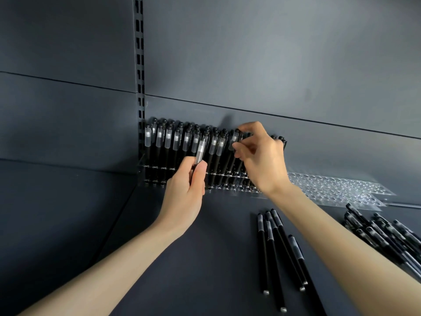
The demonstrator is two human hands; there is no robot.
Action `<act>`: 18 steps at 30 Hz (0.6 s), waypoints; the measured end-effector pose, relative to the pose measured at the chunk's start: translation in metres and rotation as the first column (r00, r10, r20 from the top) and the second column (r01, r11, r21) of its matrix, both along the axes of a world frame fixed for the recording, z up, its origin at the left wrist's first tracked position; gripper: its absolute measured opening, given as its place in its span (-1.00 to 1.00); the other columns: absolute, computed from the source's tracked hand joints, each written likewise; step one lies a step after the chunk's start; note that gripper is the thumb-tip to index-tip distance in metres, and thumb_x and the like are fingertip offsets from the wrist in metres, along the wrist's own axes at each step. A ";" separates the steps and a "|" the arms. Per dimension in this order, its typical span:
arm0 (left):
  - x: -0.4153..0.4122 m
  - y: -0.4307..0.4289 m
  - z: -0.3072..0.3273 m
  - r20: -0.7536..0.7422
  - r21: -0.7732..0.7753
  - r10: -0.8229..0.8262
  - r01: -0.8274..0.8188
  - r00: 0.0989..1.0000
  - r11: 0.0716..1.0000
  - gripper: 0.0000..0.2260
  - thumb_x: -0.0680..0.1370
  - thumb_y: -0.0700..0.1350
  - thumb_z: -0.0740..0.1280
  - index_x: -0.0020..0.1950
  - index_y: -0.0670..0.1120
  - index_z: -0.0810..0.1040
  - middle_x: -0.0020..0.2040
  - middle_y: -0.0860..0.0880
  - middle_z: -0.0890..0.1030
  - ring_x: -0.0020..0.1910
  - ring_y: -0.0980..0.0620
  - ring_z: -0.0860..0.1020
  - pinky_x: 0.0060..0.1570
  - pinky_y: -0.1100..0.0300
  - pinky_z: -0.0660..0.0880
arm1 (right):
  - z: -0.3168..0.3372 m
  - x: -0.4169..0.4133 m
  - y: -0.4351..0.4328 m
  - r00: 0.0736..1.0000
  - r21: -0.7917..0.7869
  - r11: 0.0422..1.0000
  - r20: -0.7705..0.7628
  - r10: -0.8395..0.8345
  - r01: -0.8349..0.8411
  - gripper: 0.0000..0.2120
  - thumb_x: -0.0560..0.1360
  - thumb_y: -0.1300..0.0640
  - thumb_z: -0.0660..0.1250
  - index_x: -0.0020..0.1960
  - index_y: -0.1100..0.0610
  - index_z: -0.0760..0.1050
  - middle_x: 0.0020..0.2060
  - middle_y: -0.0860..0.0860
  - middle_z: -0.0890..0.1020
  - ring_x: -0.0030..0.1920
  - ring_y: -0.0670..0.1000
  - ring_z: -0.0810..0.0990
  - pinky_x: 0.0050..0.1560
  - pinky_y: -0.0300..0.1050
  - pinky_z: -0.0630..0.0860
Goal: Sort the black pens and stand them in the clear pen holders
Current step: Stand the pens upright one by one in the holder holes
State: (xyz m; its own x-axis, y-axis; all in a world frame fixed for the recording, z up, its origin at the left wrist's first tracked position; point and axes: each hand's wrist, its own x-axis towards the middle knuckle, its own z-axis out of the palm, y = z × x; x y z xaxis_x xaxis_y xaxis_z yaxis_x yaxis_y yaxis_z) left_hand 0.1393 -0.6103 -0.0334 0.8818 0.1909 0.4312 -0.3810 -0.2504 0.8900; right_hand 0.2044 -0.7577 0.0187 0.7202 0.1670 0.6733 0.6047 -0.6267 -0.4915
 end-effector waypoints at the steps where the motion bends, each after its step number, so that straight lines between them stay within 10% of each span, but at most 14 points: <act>1: 0.000 0.000 0.001 0.004 0.010 0.003 -0.003 1.000 1.000 -0.79 0.64 -0.01 0.14 -0.09 -0.10 0.43 -0.44 0.04 0.39 -0.44 0.12 0.34 -0.39 0.17 0.34 | 0.001 0.001 0.000 1.000 -0.006 1.000 -0.007 -0.001 0.001 -0.79 0.53 0.26 0.31 0.16 0.14 0.43 -0.33 -0.09 0.62 -0.27 0.03 0.63 -0.12 -0.26 0.50; 10: 0.001 0.000 0.000 -0.050 -0.028 -0.024 0.022 0.998 0.999 -0.78 0.64 -0.05 0.14 -0.15 -0.13 0.37 -0.43 0.03 0.38 -0.48 0.12 0.29 -0.44 0.20 0.25 | -0.011 -0.004 0.002 0.994 -0.111 0.991 0.081 -0.072 0.080 -0.73 0.53 0.17 0.33 0.21 0.11 0.43 -0.35 -0.02 0.65 -0.35 0.06 0.59 -0.12 -0.06 0.52; 18: -0.011 -0.017 0.002 -0.153 -0.069 -0.267 0.259 0.952 0.963 -0.75 0.63 -0.04 0.13 -0.01 -0.15 0.52 -0.42 0.04 0.41 -0.47 0.15 0.29 -0.42 0.27 0.22 | -0.007 -0.037 -0.004 0.906 0.350 0.906 -0.258 0.337 -0.237 -0.84 0.47 0.14 0.41 0.02 0.02 0.50 -0.32 -0.05 0.66 -0.21 -0.08 0.62 -0.05 -0.20 0.55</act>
State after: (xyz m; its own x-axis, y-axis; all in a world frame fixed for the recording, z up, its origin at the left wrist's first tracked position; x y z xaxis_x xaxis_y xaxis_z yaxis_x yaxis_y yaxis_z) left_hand 0.1280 -0.6276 -0.0313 0.9600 -0.0399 0.2770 -0.2798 -0.1167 0.9529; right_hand 0.1675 -0.7621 0.0113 0.8496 0.2214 0.4788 0.5232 -0.2385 -0.8181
